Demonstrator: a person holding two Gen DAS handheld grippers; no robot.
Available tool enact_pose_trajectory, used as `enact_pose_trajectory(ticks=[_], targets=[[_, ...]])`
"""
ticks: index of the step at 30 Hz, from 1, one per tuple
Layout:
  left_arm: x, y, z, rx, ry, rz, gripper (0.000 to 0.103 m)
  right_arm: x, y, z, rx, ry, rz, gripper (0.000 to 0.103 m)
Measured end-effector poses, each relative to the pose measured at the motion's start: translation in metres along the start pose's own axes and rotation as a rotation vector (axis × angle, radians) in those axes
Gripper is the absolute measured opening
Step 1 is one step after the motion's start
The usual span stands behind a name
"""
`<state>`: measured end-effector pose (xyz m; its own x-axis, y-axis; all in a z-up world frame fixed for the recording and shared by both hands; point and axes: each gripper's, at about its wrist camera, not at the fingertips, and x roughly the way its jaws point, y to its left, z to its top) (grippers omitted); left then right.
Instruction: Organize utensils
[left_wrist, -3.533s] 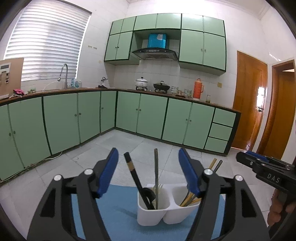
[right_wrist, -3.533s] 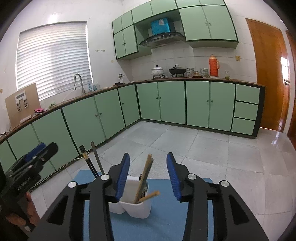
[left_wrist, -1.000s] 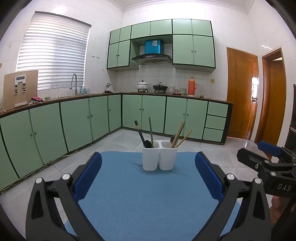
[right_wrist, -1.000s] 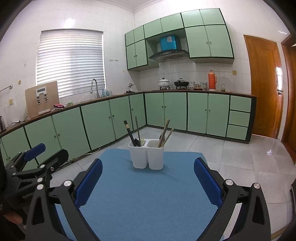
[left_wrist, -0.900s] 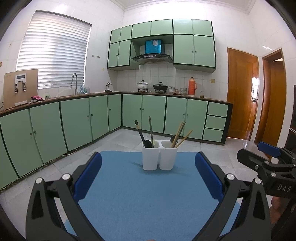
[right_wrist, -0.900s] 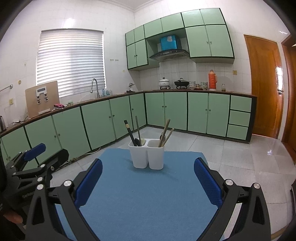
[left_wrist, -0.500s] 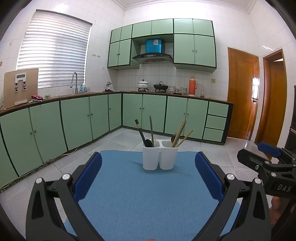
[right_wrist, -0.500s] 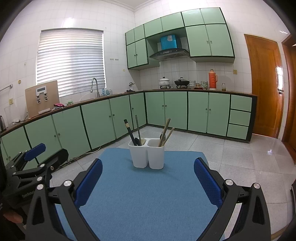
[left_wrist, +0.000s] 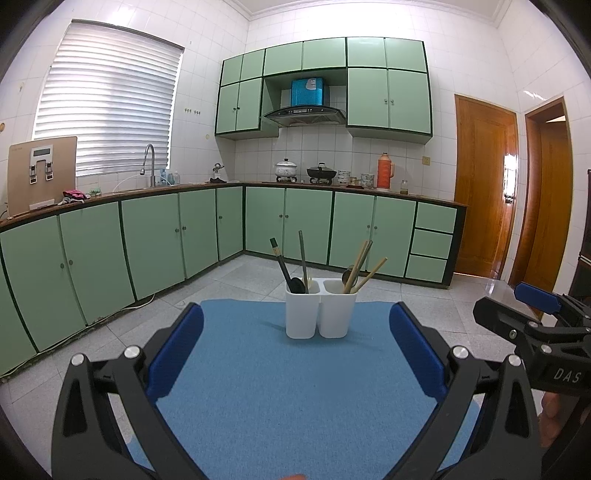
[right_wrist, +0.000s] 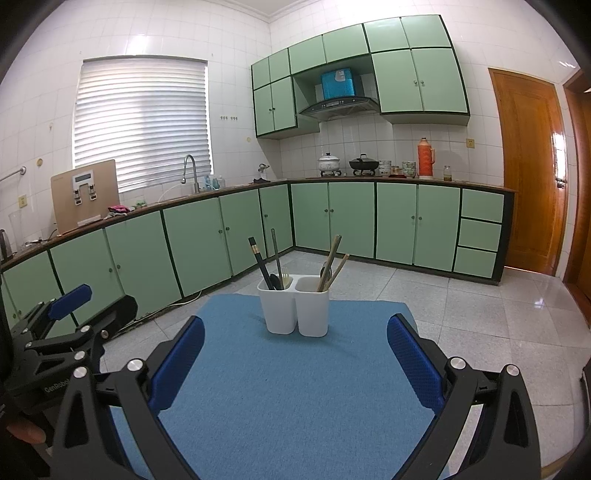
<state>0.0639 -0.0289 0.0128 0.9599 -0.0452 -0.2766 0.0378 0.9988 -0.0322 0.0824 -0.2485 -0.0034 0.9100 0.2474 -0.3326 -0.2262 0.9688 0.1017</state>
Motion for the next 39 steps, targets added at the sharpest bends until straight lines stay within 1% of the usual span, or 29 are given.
enact_pose_trajectory(ticks=[39], targets=[[-0.0019, -0.0011, 0.001, -0.002, -0.002, -0.001, 0.098, 0.001, 0.0015, -0.0007, 0.001, -0.001, 0.0, 0.097]])
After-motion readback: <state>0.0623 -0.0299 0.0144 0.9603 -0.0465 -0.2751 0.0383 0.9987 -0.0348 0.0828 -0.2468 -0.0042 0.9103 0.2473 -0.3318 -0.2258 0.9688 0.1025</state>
